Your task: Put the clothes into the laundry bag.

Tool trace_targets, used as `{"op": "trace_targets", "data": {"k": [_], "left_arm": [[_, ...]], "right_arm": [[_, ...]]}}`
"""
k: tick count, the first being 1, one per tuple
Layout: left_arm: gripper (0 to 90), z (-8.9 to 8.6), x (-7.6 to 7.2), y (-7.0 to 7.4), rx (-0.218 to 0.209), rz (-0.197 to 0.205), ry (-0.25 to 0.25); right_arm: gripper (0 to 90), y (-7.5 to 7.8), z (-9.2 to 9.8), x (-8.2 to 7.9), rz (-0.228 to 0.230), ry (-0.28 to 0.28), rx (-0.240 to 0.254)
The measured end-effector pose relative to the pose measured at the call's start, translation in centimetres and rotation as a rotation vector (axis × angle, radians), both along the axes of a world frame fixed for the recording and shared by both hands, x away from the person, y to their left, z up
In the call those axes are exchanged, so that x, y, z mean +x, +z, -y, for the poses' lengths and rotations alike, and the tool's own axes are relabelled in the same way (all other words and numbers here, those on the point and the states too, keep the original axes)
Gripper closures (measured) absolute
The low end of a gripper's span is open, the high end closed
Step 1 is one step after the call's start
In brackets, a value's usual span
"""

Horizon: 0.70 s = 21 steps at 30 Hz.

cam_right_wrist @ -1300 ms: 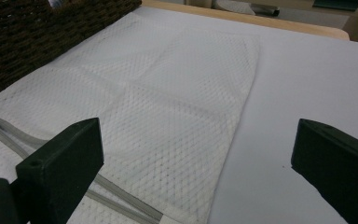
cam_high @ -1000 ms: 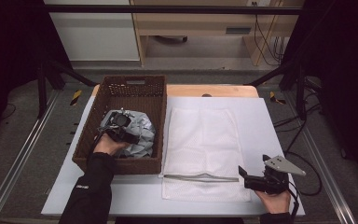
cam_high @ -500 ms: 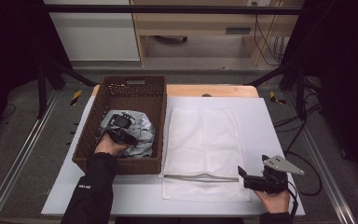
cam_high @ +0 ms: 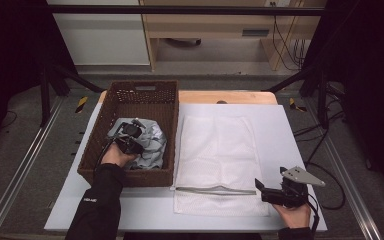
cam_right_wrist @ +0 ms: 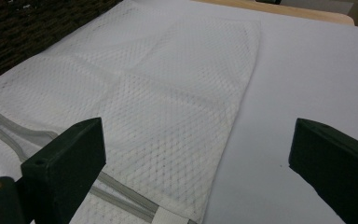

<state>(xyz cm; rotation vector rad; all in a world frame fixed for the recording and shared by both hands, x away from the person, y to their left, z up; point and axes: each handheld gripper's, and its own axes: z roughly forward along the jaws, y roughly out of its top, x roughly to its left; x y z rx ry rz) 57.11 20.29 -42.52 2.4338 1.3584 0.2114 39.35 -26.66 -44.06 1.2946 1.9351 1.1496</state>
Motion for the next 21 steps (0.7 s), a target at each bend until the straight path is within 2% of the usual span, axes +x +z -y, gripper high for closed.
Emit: {"op": "trace_targets", "data": {"k": [3,5,8,11,12,13,14,15,16,18,21], "left_arm": [[73.1,-0.1,-0.2,0.3,-0.008,0.024,0.002],[73.9,-0.2,-0.4,0.7,-0.023,0.058,0.007],[74.7,-0.6,-0.8,1.5,-0.079,0.141,0.031],[75.0,-1.0,-1.6,2.5,-0.127,0.269,0.059],[75.1,-1.1,-1.8,2.7,-0.132,0.293,0.062],[75.1,-1.1,-1.8,2.7,-0.132,0.293,0.062],[75.2,-1.3,-2.2,3.1,-0.132,0.351,0.071],[75.2,-1.3,-2.2,3.1,-0.132,0.351,0.071],[75.2,-1.4,-2.5,3.5,-0.14,0.394,0.071],[75.3,-1.7,-2.8,3.9,-0.169,0.447,0.088],[75.4,-2.3,-3.1,4.6,-0.228,0.495,0.117]], "right_arm": [[4.4,0.0,0.0,0.0,-0.001,-0.001,-0.002],[4.4,-0.1,0.0,0.0,-0.002,-0.001,-0.003],[4.5,0.0,0.1,0.0,-0.001,-0.002,-0.001],[4.6,0.0,0.3,0.0,0.0,-0.008,0.005],[4.6,0.0,0.3,0.0,0.001,-0.011,0.005],[4.6,0.0,0.3,0.0,0.001,-0.011,0.005],[4.6,0.0,0.4,0.0,0.0,-0.012,0.009],[4.6,0.0,0.3,0.0,0.0,-0.011,0.009],[4.6,0.0,0.3,0.0,0.0,-0.011,0.008],[4.6,0.0,0.3,0.0,0.001,-0.009,0.006],[4.6,0.1,0.4,-0.1,0.001,-0.009,0.009]]}}
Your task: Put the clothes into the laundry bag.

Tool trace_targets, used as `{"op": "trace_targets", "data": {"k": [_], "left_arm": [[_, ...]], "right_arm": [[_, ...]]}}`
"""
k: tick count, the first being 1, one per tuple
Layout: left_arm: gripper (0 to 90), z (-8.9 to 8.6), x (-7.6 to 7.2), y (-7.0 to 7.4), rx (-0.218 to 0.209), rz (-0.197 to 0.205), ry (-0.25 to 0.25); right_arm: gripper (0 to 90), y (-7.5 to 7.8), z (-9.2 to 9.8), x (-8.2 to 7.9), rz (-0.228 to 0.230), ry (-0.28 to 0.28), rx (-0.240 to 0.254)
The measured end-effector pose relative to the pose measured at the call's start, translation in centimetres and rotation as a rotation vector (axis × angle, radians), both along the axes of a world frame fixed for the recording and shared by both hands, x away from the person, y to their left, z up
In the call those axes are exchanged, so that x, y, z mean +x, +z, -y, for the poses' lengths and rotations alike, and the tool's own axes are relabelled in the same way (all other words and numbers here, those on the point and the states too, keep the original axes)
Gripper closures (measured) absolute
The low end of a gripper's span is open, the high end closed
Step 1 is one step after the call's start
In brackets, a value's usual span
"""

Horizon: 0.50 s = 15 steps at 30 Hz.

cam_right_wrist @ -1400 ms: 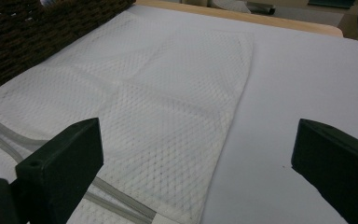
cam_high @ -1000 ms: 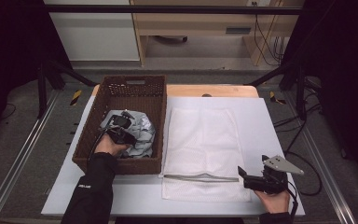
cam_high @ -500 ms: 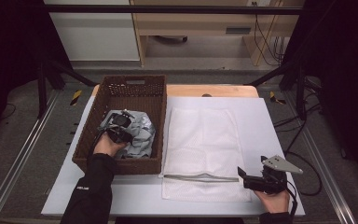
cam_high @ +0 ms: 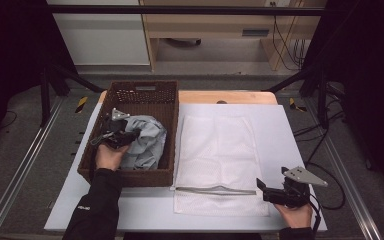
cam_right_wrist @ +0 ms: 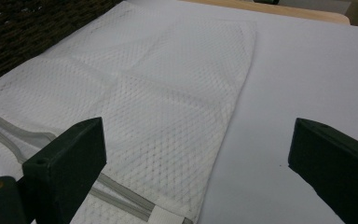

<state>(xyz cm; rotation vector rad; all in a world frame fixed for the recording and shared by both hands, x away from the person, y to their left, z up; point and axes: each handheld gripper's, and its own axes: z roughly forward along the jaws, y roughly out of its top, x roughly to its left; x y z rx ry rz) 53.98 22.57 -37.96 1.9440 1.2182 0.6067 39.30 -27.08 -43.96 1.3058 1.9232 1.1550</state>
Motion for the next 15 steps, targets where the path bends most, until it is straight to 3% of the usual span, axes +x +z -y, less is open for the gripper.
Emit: {"op": "trace_targets", "data": {"k": [4,10,11,12,14,15], "left_arm": [[75.4,-0.5,-0.8,1.3,-0.059,0.101,0.024],[75.4,-0.5,-2.2,3.3,-0.084,0.226,0.026],[75.4,-0.5,-2.2,3.3,-0.084,0.226,0.026],[75.3,-0.5,-2.8,4.1,-0.091,0.277,0.026],[75.3,-0.6,-3.6,5.2,-0.105,0.323,0.03],[75.3,-0.6,-3.6,5.2,-0.105,0.323,0.03]], "right_arm": [[4.7,0.2,0.1,-0.1,0.007,-0.004,0.006],[4.8,0.2,0.2,-0.1,0.006,-0.002,0.005],[4.8,0.2,0.2,-0.1,0.006,-0.002,0.005],[4.8,0.2,0.2,-0.1,0.008,-0.003,0.007],[4.8,0.3,0.2,-0.2,0.009,-0.005,0.01],[4.9,0.3,0.2,-0.2,0.011,-0.005,0.011]]}}
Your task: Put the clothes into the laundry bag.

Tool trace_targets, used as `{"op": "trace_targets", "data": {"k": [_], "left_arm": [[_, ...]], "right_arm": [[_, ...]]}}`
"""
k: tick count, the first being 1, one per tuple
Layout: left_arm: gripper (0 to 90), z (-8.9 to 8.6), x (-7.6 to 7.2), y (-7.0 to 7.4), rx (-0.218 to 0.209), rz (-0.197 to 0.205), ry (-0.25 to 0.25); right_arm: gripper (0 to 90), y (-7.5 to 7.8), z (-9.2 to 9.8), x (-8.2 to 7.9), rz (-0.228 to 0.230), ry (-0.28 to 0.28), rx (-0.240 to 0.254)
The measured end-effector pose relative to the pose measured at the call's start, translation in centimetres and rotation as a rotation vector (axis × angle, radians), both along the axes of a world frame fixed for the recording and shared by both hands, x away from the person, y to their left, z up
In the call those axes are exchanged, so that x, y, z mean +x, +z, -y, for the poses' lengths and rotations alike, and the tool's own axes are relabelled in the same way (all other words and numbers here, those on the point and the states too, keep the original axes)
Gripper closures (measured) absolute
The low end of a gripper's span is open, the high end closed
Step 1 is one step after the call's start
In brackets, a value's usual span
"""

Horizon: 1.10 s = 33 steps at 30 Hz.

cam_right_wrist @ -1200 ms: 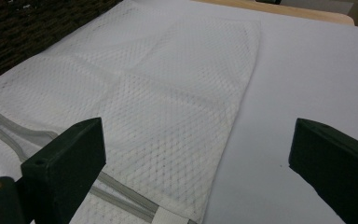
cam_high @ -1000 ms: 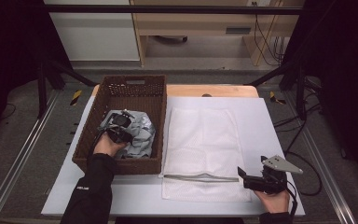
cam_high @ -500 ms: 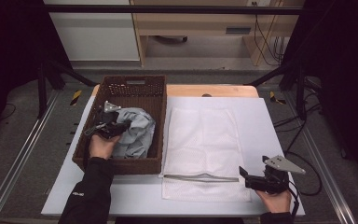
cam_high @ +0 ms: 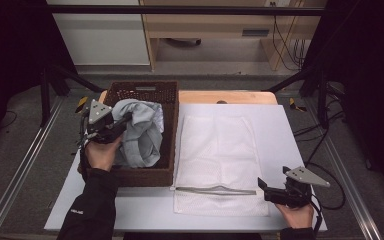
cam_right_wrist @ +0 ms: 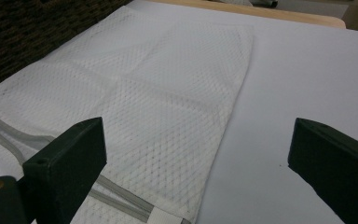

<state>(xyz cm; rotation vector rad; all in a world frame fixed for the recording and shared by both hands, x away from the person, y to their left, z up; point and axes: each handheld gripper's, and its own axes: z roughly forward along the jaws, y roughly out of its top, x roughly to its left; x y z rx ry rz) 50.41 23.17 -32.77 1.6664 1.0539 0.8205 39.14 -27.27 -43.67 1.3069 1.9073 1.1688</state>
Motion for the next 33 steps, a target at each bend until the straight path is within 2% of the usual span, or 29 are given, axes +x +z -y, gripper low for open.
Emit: {"op": "trace_targets", "data": {"k": [1,3,7,8,10,13,14,15,18,19,26,33], "left_arm": [[75.3,-0.1,-0.5,0.8,0.001,0.033,0.002],[75.3,-0.2,-1.1,1.7,-0.005,0.065,0.006],[75.3,-0.5,-1.7,3.4,-0.029,0.105,0.009],[75.3,-0.5,-1.7,3.4,-0.029,0.105,0.009],[75.3,-0.7,-2.2,4.7,-0.046,0.134,0.016],[75.3,-0.6,-2.5,5.9,-0.05,0.159,0.019],[75.3,-0.6,-2.5,5.9,-0.05,0.159,0.019],[75.3,-0.5,-2.8,6.8,-0.052,0.179,0.018],[75.3,-0.4,-3.0,7.6,-0.061,0.194,0.018],[75.3,-0.2,-3.1,8.4,-0.067,0.207,0.016],[75.3,0.9,-3.3,10.9,-0.074,0.246,0.002],[75.3,1.9,-4.0,13.0,-0.102,0.283,-0.027]], "right_arm": [[4.9,0.0,0.0,0.0,0.0,0.0,-0.001],[4.9,0.0,0.0,0.0,0.0,0.0,-0.001],[5.3,-0.1,0.1,0.0,0.006,-0.002,0.002],[5.4,0.0,0.1,0.0,0.007,-0.002,0.0],[5.4,0.0,0.1,0.0,0.009,-0.003,0.001],[5.4,0.0,0.1,0.0,0.01,-0.001,0.001],[5.3,0.0,0.1,0.0,0.01,-0.002,0.001],[5.3,0.0,0.1,-0.1,0.01,-0.002,0.003],[5.4,0.1,0.1,-0.1,0.015,-0.001,0.003],[5.4,0.1,0.1,-0.1,0.016,-0.001,0.004],[5.4,0.1,0.0,-0.1,0.017,0.0,0.008],[5.4,0.2,0.1,-0.2,0.019,-0.001,0.013]]}}
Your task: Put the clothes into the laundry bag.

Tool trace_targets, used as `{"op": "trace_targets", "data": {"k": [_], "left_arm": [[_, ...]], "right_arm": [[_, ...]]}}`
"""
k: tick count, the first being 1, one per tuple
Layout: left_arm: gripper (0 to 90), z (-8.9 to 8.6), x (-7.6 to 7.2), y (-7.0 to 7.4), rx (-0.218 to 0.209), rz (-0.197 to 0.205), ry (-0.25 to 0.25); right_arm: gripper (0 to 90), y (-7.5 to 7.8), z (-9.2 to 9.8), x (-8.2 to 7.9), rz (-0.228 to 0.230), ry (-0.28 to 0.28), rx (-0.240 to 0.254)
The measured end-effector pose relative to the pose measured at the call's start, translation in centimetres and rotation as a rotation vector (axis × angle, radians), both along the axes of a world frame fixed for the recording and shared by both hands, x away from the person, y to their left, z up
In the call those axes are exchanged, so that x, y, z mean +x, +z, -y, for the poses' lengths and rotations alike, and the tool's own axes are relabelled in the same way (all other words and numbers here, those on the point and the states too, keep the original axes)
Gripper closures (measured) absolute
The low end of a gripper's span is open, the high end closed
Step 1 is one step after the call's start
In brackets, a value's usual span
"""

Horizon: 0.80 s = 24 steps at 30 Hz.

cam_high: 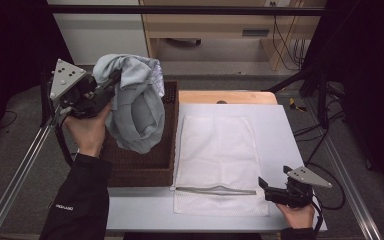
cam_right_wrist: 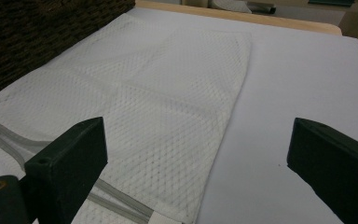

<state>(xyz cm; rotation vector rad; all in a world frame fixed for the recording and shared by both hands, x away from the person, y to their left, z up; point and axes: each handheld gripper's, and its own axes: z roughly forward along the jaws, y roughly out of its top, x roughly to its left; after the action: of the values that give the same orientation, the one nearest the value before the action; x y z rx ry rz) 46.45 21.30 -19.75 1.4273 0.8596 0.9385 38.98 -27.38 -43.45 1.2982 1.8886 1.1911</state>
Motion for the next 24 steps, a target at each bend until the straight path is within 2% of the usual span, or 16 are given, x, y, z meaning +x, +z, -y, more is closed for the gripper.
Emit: {"op": "trace_targets", "data": {"k": [8,15,16,24], "left_arm": [[75.3,0.9,-1.4,1.6,-0.013,0.074,-0.013],[75.3,1.4,-2.4,2.7,-0.034,0.117,-0.022],[75.2,1.6,-2.9,3.2,-0.035,0.137,-0.024],[75.2,2.6,-3.9,4.4,-0.045,0.168,-0.05]], "right_arm": [[5.4,0.0,0.0,0.0,0.004,-0.001,-0.003],[5.4,0.1,0.1,0.0,0.01,-0.001,-0.004],[5.4,0.1,0.0,-0.1,0.007,0.0,-0.003],[5.6,0.1,0.1,-0.1,0.01,0.0,0.0]]}}
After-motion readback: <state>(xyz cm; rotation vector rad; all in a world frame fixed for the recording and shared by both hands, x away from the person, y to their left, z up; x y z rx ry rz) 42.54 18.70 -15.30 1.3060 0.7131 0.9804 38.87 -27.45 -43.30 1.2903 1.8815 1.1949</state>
